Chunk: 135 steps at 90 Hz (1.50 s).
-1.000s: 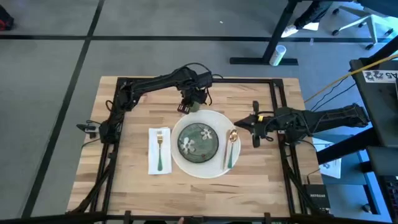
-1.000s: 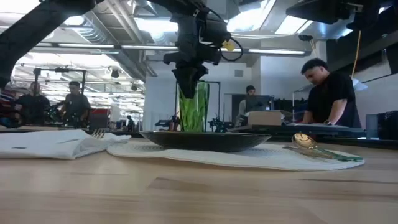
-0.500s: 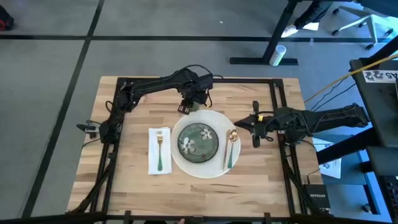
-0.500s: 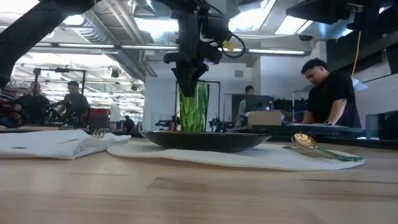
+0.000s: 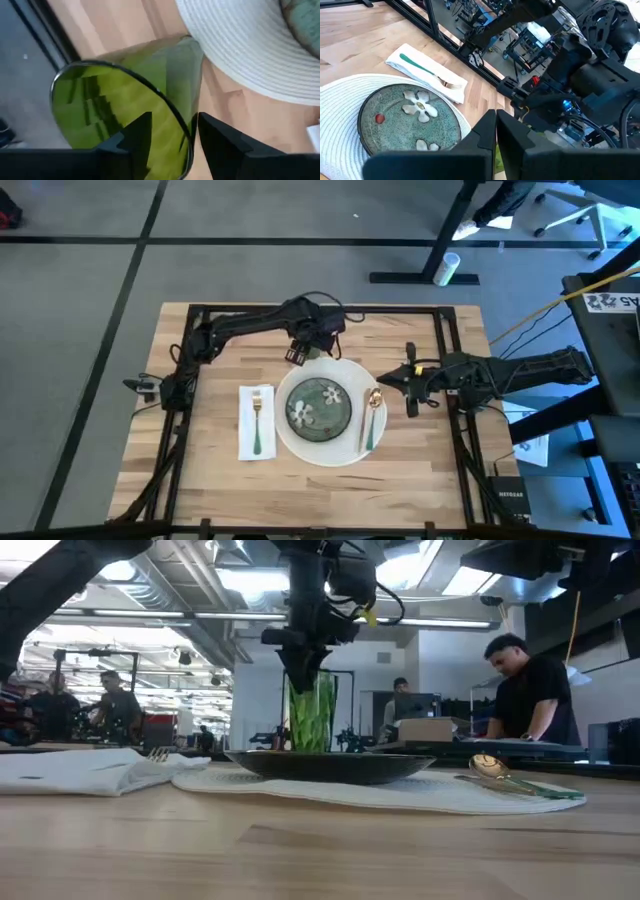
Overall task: Set table place
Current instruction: Put the green cup on the top right of the white table mat
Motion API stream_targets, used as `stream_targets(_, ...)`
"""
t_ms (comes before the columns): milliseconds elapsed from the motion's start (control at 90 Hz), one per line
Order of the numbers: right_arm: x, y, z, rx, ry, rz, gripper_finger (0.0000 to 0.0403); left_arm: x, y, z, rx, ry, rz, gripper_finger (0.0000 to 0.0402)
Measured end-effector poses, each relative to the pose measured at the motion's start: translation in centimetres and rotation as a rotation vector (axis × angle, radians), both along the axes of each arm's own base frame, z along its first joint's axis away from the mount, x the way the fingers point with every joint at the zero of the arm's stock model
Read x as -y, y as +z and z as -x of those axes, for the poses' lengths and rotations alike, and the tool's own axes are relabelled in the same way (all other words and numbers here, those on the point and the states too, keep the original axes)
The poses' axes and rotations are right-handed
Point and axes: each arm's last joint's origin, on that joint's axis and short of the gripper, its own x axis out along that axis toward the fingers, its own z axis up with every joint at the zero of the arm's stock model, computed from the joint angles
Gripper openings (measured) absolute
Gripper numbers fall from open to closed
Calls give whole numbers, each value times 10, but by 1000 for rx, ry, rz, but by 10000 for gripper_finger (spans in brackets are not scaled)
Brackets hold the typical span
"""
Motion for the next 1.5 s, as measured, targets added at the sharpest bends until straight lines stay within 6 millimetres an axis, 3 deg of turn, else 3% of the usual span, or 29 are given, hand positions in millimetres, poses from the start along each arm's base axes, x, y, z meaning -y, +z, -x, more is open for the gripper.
stream_targets(322,0,-1,0,-11,0,0,0,10,15,1,49,10,-18,145)
stream_targets(600,0,-1,0,-10,-1,-4,0,22,62,12,202,22,-50,145)
stream_targets(844,0,-1,0,-12,3,-33,0,36,110,44,333,30,-36,145)
stream_targets(1111,-1,-1,0,-10,27,-41,0,51,158,97,512,110,250,145)
stream_targets(1289,-1,1,0,6,27,-43,0,52,162,102,546,213,283,145)
stream_targets(1500,-1,3,-1,33,29,-45,0,53,140,94,433,96,272,108)
